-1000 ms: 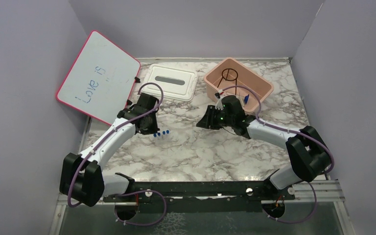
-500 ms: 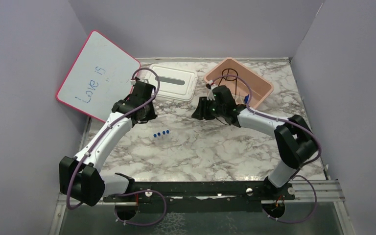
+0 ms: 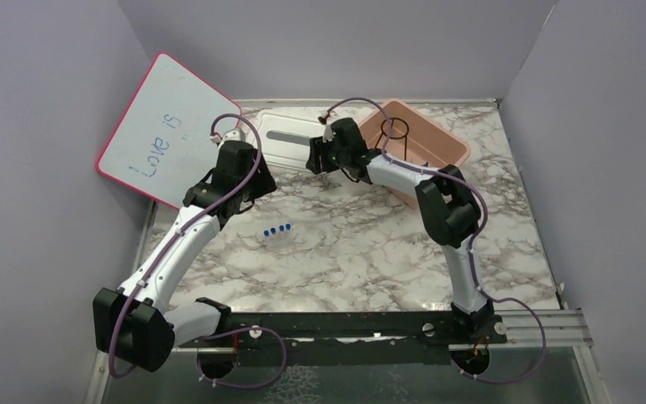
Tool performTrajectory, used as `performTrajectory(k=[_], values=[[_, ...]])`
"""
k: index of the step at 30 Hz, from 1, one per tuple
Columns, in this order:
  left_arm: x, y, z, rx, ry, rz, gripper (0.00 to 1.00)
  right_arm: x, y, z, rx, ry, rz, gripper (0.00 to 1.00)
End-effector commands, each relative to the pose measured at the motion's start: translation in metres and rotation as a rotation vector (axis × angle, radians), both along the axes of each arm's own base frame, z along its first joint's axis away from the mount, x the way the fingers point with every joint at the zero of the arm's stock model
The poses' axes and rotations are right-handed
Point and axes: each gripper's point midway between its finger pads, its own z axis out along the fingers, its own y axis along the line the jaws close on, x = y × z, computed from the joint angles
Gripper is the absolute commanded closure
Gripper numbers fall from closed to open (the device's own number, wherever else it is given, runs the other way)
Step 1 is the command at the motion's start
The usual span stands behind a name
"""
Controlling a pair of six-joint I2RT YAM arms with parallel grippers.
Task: Organize the chemistry lab equipment
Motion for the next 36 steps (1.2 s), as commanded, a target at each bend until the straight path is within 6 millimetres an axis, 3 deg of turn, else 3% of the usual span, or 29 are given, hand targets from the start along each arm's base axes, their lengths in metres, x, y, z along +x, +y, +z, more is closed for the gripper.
performTrajectory(k=[1, 7, 13, 21, 27, 31, 36], values=[[0.012, -0.008, -0.002, -0.097, -0.026, 0.004, 0.36, 0.015, 0.013, -0.019, -0.092, -0.049, 0.072, 0.44], [0.016, -0.012, -0.014, -0.146, 0.013, -0.016, 0.36, 0.016, 0.014, -0.058, -0.175, 0.001, 0.121, 0.44], [0.018, -0.009, -0.018, -0.153, 0.022, -0.021, 0.35, -0.016, 0.02, -0.085, -0.237, 0.064, 0.24, 0.47], [0.018, 0.001, -0.016, -0.137, 0.008, -0.007, 0.35, -0.076, 0.02, -0.078, -0.327, 0.112, 0.301, 0.55], [0.019, 0.007, -0.014, -0.124, 0.0, -0.001, 0.35, -0.108, 0.013, -0.077, -0.43, 0.143, 0.296, 0.71], [0.02, 0.011, -0.013, -0.118, -0.004, 0.012, 0.34, -0.111, 0.016, -0.071, -0.453, 0.116, 0.268, 0.69], [0.02, 0.021, -0.009, -0.105, -0.015, 0.047, 0.34, -0.094, 0.039, -0.064, -0.403, 0.028, 0.286, 0.63]])
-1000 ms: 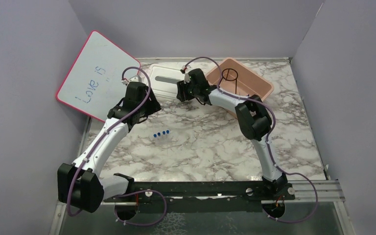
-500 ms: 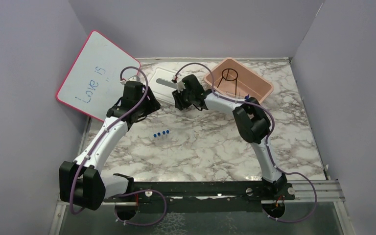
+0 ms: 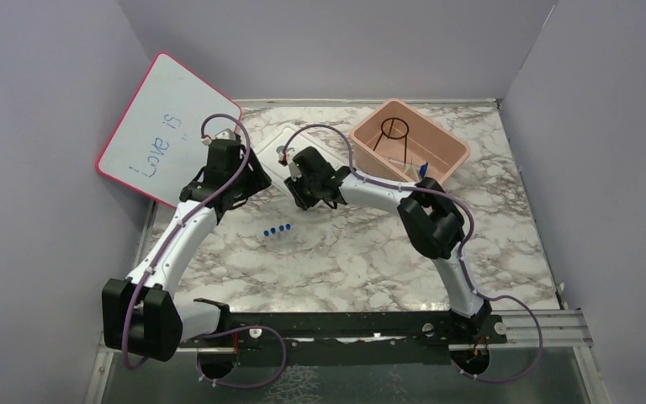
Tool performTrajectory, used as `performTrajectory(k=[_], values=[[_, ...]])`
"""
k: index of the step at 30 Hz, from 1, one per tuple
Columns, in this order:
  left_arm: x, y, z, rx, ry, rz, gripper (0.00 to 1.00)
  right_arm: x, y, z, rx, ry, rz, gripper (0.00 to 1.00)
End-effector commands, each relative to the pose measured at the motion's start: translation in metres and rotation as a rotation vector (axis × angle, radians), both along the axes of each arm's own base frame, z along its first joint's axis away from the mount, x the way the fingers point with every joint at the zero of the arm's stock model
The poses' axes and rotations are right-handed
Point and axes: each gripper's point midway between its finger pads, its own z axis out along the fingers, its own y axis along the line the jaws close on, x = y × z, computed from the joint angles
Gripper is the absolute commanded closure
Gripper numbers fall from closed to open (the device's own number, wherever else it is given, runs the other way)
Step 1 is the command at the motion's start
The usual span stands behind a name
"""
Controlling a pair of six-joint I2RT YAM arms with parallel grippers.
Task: Organize the chemistry lab equipment
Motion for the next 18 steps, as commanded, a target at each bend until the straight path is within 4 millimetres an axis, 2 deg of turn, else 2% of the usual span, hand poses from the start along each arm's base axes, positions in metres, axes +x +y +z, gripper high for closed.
performTrajectory(k=[1, 7, 14, 18], values=[[0.002, 0.012, 0.015, 0.015, -0.054, 0.035, 0.34, 0.002, 0.0, -0.014, -0.044, -0.006, 0.0, 0.62], [-0.002, 0.023, 0.021, 0.012, -0.076, 0.072, 0.32, 0.027, 0.02, -0.027, -0.052, -0.092, 0.018, 0.61], [-0.007, 0.021, 0.004, -0.03, -0.022, 0.079, 0.3, 0.034, 0.031, -0.039, -0.054, -0.133, 0.042, 0.63], [-0.007, 0.027, -0.008, -0.059, 0.018, 0.134, 0.3, 0.034, 0.029, -0.043, -0.044, -0.144, 0.03, 0.8]])
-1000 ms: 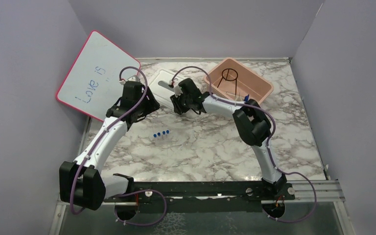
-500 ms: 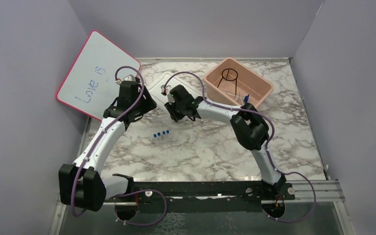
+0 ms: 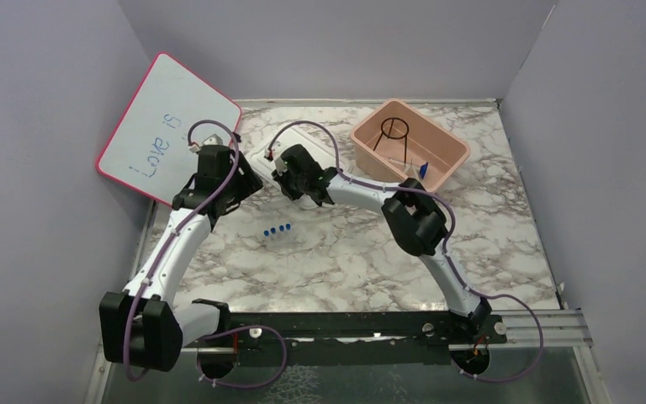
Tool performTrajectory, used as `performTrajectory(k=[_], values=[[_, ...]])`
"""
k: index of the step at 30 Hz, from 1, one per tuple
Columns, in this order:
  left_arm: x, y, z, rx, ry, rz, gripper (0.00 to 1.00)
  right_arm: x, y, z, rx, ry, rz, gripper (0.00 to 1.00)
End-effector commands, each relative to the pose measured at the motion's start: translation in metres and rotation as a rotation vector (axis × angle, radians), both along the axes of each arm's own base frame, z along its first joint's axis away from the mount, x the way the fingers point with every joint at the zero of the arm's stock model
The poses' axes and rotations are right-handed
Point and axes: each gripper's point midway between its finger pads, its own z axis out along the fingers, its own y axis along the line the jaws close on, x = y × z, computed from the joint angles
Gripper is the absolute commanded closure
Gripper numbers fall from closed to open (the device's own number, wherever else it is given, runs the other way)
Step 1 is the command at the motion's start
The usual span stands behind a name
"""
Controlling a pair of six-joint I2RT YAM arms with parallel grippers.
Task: Organize the chemistry lab equipment
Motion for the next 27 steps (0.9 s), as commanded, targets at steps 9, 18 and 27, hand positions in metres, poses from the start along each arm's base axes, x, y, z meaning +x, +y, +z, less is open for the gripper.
performTrajectory(k=[9, 18, 27], values=[[0.012, 0.001, -0.022, -0.227, 0.012, 0.124, 0.29, -0.004, 0.002, 0.033, 0.127, -0.049, -0.034, 0.99], [0.038, -0.015, -0.014, -0.342, -0.08, 0.073, 0.17, -0.015, 0.012, 0.103, 0.304, -0.019, -0.023, 0.99], [0.066, -0.018, -0.013, -0.449, -0.18, 0.089, 0.16, -0.038, 0.011, 0.135, 0.424, 0.045, 0.036, 0.99]])
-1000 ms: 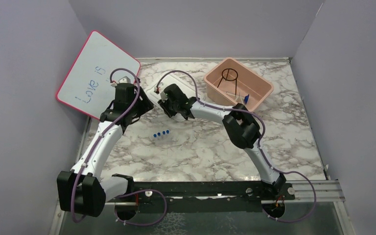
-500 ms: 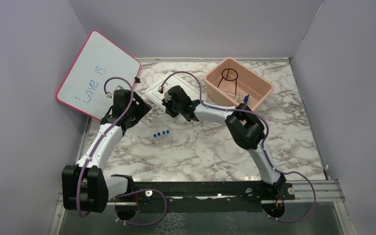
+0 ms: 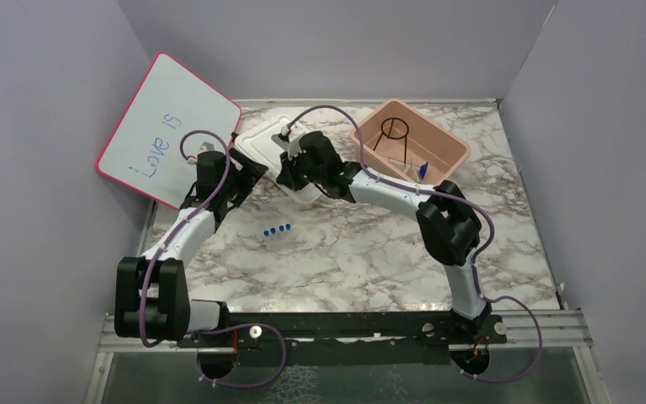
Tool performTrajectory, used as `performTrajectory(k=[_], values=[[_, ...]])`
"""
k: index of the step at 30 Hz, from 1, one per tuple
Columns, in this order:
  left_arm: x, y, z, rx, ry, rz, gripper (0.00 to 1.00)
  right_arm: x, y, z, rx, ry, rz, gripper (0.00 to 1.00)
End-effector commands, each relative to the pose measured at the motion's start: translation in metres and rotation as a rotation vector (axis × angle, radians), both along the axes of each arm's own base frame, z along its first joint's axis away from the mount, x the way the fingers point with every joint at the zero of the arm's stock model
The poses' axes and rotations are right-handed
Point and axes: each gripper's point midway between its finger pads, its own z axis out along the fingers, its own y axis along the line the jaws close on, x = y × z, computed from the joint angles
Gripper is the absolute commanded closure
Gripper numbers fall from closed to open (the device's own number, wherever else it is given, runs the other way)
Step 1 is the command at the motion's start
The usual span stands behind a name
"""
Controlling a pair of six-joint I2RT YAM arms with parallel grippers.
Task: Organize the chemistry lab equipment
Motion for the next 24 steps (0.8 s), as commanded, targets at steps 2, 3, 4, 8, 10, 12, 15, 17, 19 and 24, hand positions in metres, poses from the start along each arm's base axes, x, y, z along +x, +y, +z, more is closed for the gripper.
performTrajectory(k=[2, 3, 4, 8, 10, 12, 15, 17, 19, 24], values=[[0.026, -0.01, 0.021, -0.095, -0.162, -0.012, 0.15, -0.013, 0.006, 0.04, 0.13, -0.003, 0.054, 0.99], [0.029, -0.01, 0.023, -0.099, -0.181, -0.013, 0.15, -0.015, 0.005, 0.043, 0.14, 0.001, 0.057, 0.99], [0.031, -0.01, 0.023, -0.1, -0.191, -0.015, 0.15, -0.016, 0.005, 0.045, 0.147, 0.006, 0.06, 0.99], [0.037, -0.014, 0.025, -0.116, -0.222, -0.036, 0.19, -0.024, 0.005, 0.05, 0.168, 0.021, 0.084, 0.99], [0.036, -0.018, 0.024, -0.143, -0.222, -0.041, 0.24, -0.028, 0.005, 0.054, 0.181, 0.026, 0.101, 0.99], [0.035, -0.02, 0.023, -0.157, -0.221, -0.053, 0.3, -0.031, 0.006, 0.059, 0.198, 0.028, 0.114, 0.99], [0.032, -0.021, 0.016, -0.167, -0.201, -0.051, 0.39, -0.037, 0.006, 0.068, 0.228, 0.034, 0.133, 0.99], [0.03, -0.022, 0.012, -0.173, -0.19, -0.053, 0.45, -0.04, 0.006, 0.073, 0.245, 0.039, 0.141, 0.99], [0.029, -0.024, 0.01, -0.181, -0.184, -0.063, 0.54, -0.043, 0.006, 0.075, 0.256, 0.042, 0.15, 0.99], [0.028, -0.028, 0.022, -0.19, -0.216, -0.094, 0.78, -0.046, 0.004, 0.076, 0.258, 0.048, 0.155, 0.99]])
